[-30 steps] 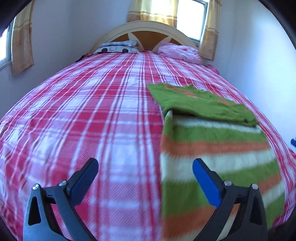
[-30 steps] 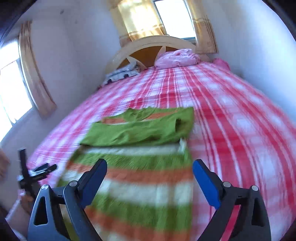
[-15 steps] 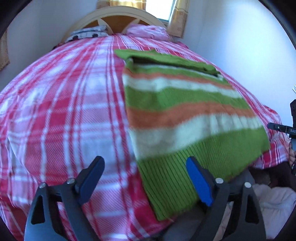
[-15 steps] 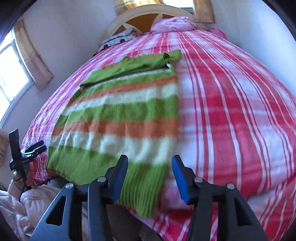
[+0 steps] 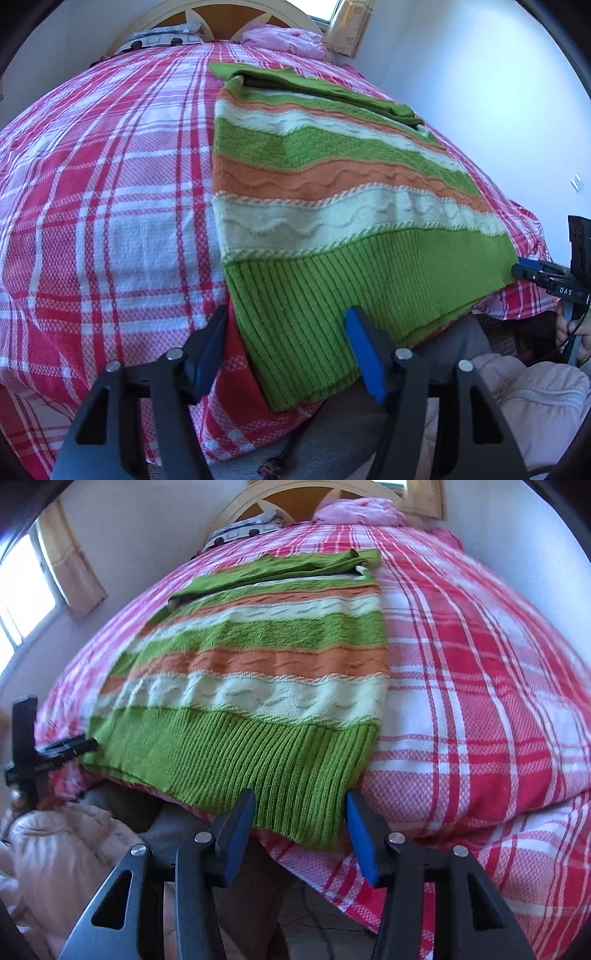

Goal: Fold small clothes

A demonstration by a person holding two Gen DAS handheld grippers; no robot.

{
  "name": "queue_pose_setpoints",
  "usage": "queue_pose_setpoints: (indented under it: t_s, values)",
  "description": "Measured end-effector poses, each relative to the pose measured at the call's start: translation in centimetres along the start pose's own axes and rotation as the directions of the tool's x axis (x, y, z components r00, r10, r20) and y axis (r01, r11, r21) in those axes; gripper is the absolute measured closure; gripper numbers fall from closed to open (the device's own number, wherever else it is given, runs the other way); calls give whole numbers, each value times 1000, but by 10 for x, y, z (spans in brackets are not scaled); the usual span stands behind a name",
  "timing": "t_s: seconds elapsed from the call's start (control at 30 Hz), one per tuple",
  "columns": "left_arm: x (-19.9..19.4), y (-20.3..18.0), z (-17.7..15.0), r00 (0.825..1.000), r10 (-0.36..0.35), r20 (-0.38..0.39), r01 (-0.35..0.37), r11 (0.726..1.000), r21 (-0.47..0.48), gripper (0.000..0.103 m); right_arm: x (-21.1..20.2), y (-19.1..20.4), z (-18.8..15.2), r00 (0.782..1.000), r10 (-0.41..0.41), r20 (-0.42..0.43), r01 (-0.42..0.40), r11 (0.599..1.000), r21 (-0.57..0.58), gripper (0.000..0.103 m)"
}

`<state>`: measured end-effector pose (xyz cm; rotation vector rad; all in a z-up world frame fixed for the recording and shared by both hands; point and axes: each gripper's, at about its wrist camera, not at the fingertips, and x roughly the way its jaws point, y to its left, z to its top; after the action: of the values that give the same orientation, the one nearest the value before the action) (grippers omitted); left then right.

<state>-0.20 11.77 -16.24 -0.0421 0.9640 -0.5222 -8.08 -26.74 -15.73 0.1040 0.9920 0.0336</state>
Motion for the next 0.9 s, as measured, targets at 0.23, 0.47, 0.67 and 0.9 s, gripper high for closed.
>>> queue_pose_setpoints:
  t_s: [0.23, 0.47, 0.67, 0.9]
  values:
    - [-4, 10, -2, 1000, 6, 9, -6, 999, -38, 91, -1, -13, 0, 1000, 14, -12, -13, 999, 49, 94]
    - [-21, 18, 14, 998, -59, 32, 62, 993, -96, 96, -13, -32, 10, 980, 193, 44, -198, 962, 186, 97]
    - [-40, 6, 63, 985, -122, 119, 130, 990, -62, 97, -27, -47, 53, 921, 344, 184, -382, 889, 253, 97]
    - [-36, 5, 102, 988, -16, 156, 9, 999, 44, 97, -5, -39, 97, 925, 339, 173, -372, 901, 222, 98]
